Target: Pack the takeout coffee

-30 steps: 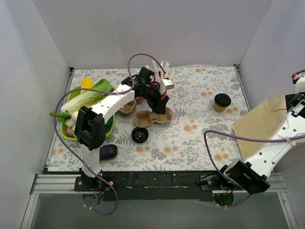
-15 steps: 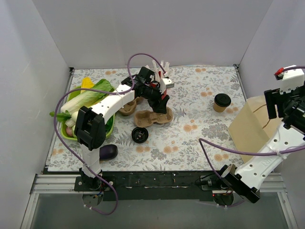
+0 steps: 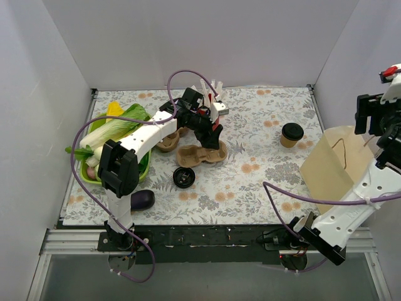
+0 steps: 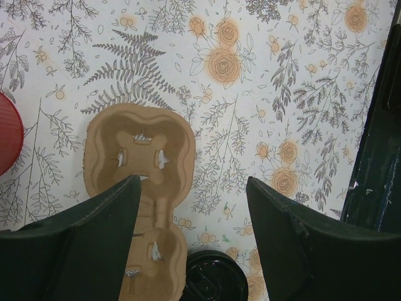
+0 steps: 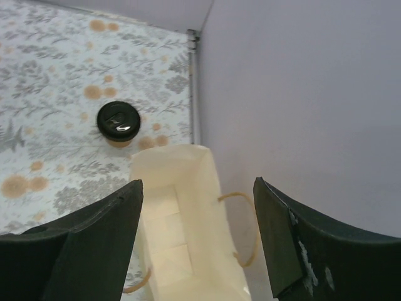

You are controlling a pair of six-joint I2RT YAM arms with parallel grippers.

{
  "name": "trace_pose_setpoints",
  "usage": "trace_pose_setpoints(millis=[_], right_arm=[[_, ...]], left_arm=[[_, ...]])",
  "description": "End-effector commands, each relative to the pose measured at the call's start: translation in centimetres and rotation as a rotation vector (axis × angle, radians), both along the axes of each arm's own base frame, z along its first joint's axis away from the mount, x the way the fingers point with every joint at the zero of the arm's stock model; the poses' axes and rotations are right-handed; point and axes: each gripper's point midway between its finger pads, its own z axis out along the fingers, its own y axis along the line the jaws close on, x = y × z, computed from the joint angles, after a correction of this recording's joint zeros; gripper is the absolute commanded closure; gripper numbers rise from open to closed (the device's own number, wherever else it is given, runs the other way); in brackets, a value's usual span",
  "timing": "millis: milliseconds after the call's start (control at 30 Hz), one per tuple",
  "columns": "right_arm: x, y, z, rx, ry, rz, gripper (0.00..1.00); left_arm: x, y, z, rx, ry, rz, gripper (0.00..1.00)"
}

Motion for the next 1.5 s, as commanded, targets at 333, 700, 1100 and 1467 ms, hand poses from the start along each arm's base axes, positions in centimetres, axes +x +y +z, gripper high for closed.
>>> trace_pose_setpoints(millis=[333,700,1100,1467], right_arm=[[-4.2,-7.0,-11.9,-0.156,0.513,-0.178,0.2],[-5.3,-8.5,-14.5,-0.166,0.631,-0.21,0.24],[-6.4,-11.1,-16.4,-0.127,0.694,-0.256,0.43],[-4.5,-11.0,-14.1,-0.183,0.57,-0.196,0.47]], left_arm=[[-0.6,-0.3,3.1,-0.056,-0.038,-0.016,0.32],[-0.9,-0.5,2.6,-0.061,-0.006,-0.015,0.31],[-1.1,-0.7,2.4,-0.069,0.022,-0.007,0.31],[-1.1,-0.5,2.7,-0.065,0.024,0.005,0.31]])
